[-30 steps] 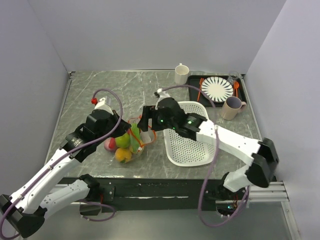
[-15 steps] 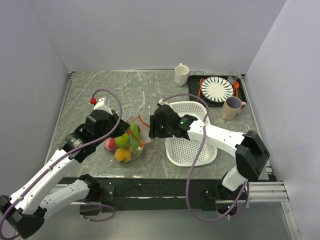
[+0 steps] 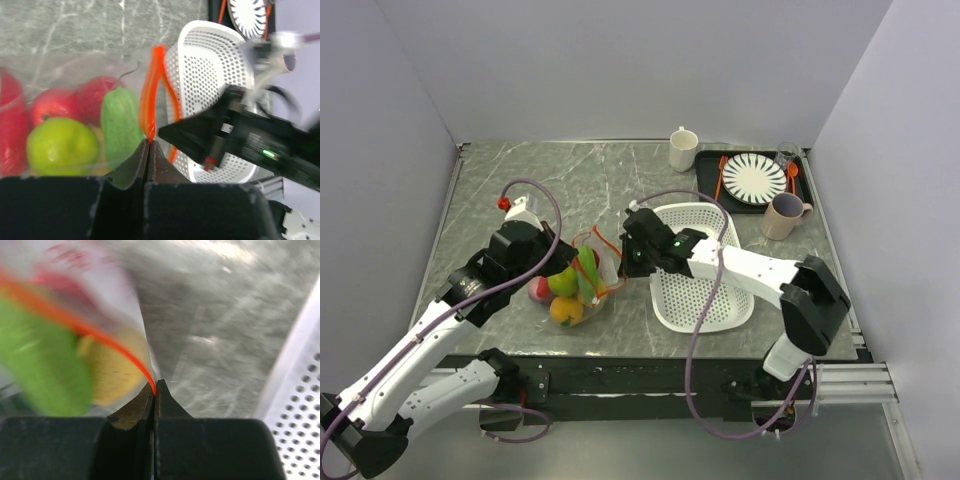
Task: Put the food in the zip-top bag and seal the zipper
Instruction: Place the fake vegetable in the zipper food storage bag, then adjust the zipper food storage bag at the center of the board.
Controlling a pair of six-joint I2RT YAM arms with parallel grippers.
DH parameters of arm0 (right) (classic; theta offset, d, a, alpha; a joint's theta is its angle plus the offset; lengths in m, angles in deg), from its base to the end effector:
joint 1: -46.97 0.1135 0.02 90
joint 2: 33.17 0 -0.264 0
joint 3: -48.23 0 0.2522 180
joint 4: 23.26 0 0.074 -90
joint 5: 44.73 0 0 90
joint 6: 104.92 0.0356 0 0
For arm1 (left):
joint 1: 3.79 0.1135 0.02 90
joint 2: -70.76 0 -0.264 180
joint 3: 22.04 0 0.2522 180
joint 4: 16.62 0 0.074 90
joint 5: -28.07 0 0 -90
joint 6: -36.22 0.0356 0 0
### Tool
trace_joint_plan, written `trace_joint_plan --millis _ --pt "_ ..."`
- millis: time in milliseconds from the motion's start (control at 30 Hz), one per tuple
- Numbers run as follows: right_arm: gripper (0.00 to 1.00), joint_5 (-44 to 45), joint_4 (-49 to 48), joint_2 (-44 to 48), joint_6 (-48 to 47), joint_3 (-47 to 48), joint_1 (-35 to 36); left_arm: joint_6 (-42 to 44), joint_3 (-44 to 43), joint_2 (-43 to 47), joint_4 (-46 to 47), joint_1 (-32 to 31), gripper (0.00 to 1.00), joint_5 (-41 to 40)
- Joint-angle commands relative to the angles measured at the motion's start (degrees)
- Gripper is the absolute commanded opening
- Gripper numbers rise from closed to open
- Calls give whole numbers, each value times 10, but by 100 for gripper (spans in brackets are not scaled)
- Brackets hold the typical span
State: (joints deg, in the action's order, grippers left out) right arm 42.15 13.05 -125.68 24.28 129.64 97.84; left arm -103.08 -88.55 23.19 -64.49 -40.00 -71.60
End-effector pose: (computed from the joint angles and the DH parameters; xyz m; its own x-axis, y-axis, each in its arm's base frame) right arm 0.2214 0.2752 0.2480 -0.8643 -0.0624 -0.4991 -0.3246 0.8271 0.4588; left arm 0.1455 -0.0991 0.3374 -0.6061 -0.4825 -0.6323 0.0065 0.7920 -0.6105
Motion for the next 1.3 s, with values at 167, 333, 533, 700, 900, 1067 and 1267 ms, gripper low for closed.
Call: trace_joint_plan --millis 167,333,533,700,900,1067,1267 --pt "0 -8 -64 42 -8 131 48 29 -95 -25 -57 3 6 -69" --pt "0 -8 -37 16 -25 182 48 51 -172 -43 -110 14 8 -96" --pt "0 -18 -12 -13 -6 196 45 66 -170 -44 -95 46 7 -72" --pt "0 -28 -49 -23 43 162 41 104 -149 -99 -54 104 2 -12" --pt "0 -45 -37 -70 72 151 25 126 -112 -161 -4 123 1 59" --pt "0 -19 -29 -55 83 121 22 102 -89 -139 24 124 28 88" --pt "0 -5 -37 -30 100 80 19 89 -99 -74 14 124 74 76"
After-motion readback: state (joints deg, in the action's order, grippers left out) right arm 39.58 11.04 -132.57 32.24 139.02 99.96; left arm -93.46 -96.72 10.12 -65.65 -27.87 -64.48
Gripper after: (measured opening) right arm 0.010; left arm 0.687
